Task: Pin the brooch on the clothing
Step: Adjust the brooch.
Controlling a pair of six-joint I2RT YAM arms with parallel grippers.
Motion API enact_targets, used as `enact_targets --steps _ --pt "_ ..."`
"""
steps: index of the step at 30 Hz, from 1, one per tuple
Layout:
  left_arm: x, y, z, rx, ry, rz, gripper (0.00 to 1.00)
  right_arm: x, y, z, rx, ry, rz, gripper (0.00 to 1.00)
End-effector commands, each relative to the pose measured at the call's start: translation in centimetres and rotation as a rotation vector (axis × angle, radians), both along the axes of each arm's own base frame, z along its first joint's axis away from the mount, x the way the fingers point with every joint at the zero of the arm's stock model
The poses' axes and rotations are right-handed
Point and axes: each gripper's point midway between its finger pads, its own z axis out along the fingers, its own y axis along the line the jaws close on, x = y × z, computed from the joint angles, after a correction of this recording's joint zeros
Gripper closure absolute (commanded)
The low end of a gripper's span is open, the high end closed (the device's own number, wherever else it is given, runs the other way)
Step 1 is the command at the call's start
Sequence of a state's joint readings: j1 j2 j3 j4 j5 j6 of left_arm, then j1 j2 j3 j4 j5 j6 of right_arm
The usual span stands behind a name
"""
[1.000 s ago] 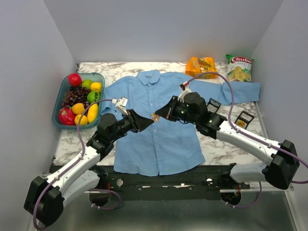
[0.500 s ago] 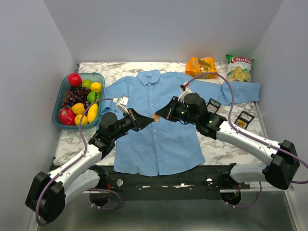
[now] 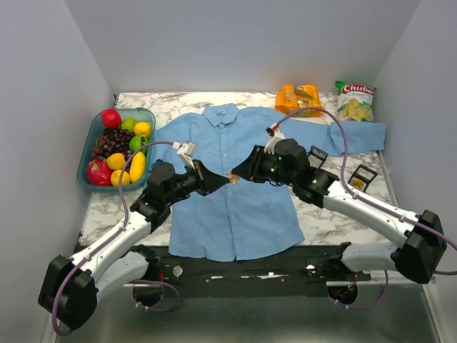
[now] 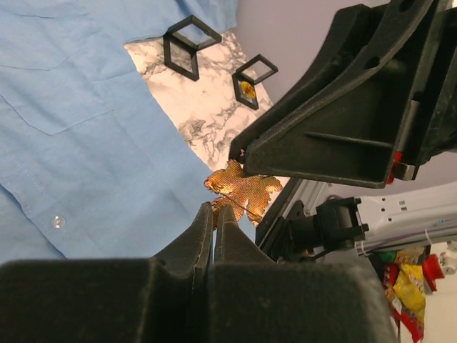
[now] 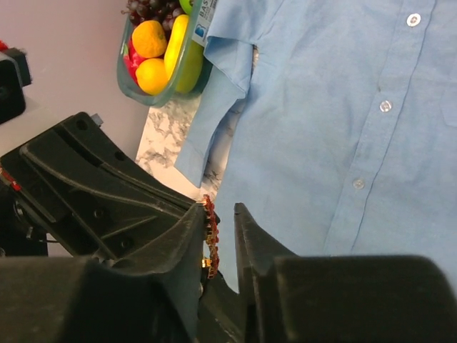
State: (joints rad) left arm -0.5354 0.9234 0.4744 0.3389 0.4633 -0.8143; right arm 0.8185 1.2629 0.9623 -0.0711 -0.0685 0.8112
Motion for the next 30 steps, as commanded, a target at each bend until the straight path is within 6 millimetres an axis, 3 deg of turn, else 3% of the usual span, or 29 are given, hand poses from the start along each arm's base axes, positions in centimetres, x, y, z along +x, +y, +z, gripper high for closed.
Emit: enact_targets --steps 1,3,5,9,16,20,30 --pt "-0.9 -0.2 1.3 0.072 -0.078 -0.109 1.00 -0.1 -2.3 0.1 -0.058 -0.046 0.026 0.61" --pt "-1.4 -0.5 1.8 0.081 -0.095 -0.158 1.00 -0.1 -2.8 0.3 -0.068 -0.071 0.080 0.55" --pt "-1.9 -0.5 0.9 0.124 -0.091 -0.215 1.00 0.5 -3.6 0.5 -0.089 -0.111 0.122 0.48" --pt "-2.5 -0.7 0.9 0.189 -0.139 -0.317 1.00 -1.2 -3.6 0.8 -0.118 -0.146 0.298 0.41" --pt "-3.2 -0.4 -0.4 0.298 -0.232 -0.432 1.00 -4.0 -3.1 0.2 -0.125 -0.141 0.497 0.41" --pt "-3.3 -0.6 -0.8 0.316 -0.250 -0.478 1.00 -5.5 -2.5 -0.1 -0.088 -0.111 0.594 0.48" --pt "-4.0 -0.6 -1.4 0.309 -0.253 -0.531 1.00 -6.1 -1.0 -1.4 -0.091 -0.078 0.647 0.54"
